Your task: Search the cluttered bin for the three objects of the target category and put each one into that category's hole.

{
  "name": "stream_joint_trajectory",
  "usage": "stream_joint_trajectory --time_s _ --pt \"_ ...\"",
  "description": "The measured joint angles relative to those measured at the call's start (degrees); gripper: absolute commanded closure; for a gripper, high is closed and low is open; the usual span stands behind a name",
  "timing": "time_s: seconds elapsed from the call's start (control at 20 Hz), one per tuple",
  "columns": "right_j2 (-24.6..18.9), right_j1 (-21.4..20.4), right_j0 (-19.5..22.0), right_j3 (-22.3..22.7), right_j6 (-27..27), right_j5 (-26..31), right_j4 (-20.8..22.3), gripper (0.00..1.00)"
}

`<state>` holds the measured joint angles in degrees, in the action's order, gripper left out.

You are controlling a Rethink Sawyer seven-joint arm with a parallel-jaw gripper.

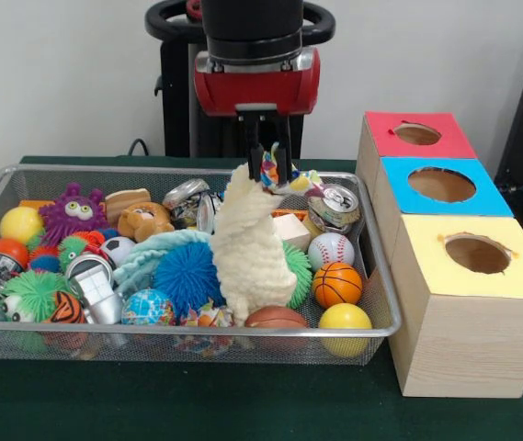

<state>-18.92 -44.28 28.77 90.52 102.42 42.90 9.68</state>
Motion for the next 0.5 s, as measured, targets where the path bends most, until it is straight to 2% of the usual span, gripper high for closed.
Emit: stream_joint_trajectory --time_s 0.5 --pt "-0.02 -3.45 3.30 7.26 0.00 0.27 3.41 1.00"
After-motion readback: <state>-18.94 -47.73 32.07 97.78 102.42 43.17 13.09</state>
